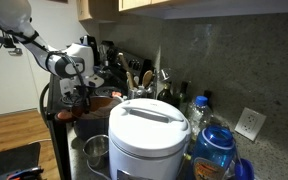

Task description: Take the cloth and wipe the pot

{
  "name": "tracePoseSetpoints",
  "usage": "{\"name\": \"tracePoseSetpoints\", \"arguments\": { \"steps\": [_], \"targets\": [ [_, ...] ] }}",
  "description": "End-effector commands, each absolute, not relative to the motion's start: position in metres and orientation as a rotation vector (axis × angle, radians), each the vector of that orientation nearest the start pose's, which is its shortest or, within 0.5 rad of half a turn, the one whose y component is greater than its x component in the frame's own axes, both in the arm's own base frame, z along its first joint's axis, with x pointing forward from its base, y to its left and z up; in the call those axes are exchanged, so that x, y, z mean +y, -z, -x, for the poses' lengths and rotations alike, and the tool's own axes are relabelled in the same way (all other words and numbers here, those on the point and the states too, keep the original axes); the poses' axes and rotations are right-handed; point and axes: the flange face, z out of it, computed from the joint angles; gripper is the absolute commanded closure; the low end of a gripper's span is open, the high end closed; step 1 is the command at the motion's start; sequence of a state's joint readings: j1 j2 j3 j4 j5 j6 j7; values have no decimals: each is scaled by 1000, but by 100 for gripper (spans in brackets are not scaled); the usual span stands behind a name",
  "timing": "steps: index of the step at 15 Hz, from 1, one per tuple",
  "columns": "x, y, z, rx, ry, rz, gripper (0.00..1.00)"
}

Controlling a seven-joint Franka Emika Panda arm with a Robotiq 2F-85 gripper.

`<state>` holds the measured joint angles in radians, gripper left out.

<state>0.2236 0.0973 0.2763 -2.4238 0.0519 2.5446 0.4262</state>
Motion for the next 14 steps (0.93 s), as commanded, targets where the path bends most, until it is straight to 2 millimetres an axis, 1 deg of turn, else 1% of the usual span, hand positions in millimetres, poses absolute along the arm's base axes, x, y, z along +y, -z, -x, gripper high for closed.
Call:
{"name": "tracePoseSetpoints", "arguments": {
  "steps": [1, 2, 4, 6, 8, 10, 12, 14],
  "targets": [
    [209, -286, -440, 61, -21, 3256, 99],
    [202, -288, -443, 91, 4, 3310, 99],
    [195, -292, -447, 133, 79, 3383, 99],
    [197, -299, -449, 162, 220, 3385, 99],
    [198, -312, -448, 211, 315, 3369, 99],
    [197, -332, -448, 270, 391, 3358, 99],
    [190, -359, -451, 334, 464, 3333, 99],
    [184, -385, -455, 361, 529, 3310, 99]
  ]
}}
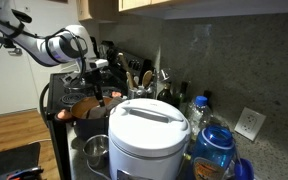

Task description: Take the cloth and wipe the pot

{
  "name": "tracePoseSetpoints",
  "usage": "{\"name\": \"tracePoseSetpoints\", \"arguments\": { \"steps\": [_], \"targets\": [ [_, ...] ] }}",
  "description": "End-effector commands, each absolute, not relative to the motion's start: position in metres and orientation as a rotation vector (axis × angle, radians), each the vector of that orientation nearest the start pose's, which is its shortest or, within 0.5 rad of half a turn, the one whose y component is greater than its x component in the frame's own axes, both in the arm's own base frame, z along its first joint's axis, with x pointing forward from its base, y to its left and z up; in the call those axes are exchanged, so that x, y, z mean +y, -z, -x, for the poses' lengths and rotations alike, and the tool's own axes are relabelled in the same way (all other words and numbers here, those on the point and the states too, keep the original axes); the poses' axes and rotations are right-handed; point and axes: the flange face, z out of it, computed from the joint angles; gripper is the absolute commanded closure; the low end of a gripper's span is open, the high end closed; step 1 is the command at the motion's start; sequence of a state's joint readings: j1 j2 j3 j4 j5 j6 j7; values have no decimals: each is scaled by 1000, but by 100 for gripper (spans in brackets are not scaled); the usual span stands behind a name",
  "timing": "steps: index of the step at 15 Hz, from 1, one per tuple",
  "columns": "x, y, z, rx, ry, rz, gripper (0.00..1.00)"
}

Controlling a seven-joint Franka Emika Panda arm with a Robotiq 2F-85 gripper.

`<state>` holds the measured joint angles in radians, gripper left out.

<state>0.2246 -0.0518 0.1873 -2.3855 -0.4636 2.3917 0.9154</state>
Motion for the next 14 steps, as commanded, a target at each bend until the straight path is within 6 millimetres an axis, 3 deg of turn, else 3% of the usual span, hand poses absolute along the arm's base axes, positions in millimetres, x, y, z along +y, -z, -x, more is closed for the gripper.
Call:
{"name": "tracePoseSetpoints", "arguments": {
  "steps": [1, 8, 14],
  "targets": [
    [180, -399, -458, 383, 570, 3296, 99],
    [145, -480, -492, 532, 868, 3167, 99],
    [126, -515, -527, 584, 1116, 3109, 99]
  ]
}}
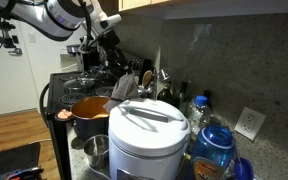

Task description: Take the cloth and wipe the pot

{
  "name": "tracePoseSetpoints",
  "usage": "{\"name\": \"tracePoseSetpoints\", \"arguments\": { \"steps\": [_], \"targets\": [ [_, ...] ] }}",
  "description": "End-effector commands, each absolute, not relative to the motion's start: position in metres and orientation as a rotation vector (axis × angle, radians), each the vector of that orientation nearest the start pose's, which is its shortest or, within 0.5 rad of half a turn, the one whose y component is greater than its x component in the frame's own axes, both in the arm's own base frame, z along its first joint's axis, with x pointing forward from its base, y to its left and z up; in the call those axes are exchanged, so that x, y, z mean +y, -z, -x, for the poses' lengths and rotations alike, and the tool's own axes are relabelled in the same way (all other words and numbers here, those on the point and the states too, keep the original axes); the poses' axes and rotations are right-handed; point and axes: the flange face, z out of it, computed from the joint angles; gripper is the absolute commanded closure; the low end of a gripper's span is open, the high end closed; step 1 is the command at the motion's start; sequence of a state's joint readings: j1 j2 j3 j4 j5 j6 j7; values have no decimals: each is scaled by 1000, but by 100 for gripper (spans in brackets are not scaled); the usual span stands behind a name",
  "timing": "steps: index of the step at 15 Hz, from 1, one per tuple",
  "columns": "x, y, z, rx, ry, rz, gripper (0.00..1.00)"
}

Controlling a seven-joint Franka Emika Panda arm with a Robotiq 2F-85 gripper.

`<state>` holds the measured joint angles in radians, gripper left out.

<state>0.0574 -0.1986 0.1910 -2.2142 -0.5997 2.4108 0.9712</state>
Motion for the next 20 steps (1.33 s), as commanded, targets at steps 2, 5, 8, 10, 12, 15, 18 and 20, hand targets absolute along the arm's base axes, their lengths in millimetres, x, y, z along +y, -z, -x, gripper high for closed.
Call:
{"name": "tracePoseSetpoints", "arguments": {
  "steps": [2, 5, 8, 10, 12, 15, 18, 20],
  "targets": [
    [120, -517, -540, 602, 1194, 3091, 99],
    [110, -500, -565, 631, 1260, 3073, 99],
    [102, -464, -587, 690, 1245, 3088, 99],
    [93, -436, -602, 727, 1187, 3118, 99],
    [87, -409, -614, 759, 1117, 3141, 100],
    [80, -379, -627, 777, 1037, 3165, 100],
    [79, -364, -634, 789, 963, 3175, 100],
    [82, -361, -635, 806, 915, 3169, 100]
  ]
}}
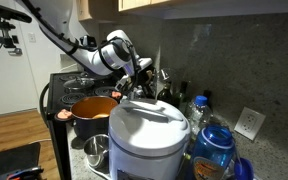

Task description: Take the cloth and wipe the pot

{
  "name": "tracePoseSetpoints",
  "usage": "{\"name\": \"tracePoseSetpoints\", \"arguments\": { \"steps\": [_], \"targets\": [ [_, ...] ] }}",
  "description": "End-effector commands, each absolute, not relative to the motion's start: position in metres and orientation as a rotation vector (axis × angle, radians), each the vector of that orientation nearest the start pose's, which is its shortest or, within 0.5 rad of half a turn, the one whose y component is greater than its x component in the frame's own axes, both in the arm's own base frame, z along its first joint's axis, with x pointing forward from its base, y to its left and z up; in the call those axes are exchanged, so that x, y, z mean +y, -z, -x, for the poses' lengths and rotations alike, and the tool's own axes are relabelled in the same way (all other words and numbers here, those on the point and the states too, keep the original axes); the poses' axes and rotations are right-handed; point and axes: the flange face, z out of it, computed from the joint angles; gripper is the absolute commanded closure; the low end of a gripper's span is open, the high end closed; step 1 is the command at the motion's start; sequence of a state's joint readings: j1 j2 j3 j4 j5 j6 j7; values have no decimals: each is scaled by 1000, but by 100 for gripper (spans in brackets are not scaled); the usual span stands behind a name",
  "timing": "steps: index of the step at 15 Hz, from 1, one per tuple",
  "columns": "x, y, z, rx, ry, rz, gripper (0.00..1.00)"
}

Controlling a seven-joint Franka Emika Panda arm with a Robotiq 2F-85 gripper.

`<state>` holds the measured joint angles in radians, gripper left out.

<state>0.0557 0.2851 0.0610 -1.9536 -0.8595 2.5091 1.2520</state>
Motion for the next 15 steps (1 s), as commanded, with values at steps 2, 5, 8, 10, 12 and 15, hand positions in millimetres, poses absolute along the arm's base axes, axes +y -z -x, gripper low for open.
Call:
{"name": "tracePoseSetpoints", "arguments": {
  "steps": [2, 5, 8, 10, 12, 15],
  "targets": [
    [84, -364, -636, 822, 889, 3166, 73],
    [88, -375, -634, 847, 855, 3164, 51],
    [95, -387, -625, 855, 798, 3164, 29],
    [106, -398, -611, 825, 730, 3173, 14],
    [117, -411, -593, 782, 658, 3191, 1],
    [134, -431, -559, 706, 539, 3216, 0]
  ]
}}
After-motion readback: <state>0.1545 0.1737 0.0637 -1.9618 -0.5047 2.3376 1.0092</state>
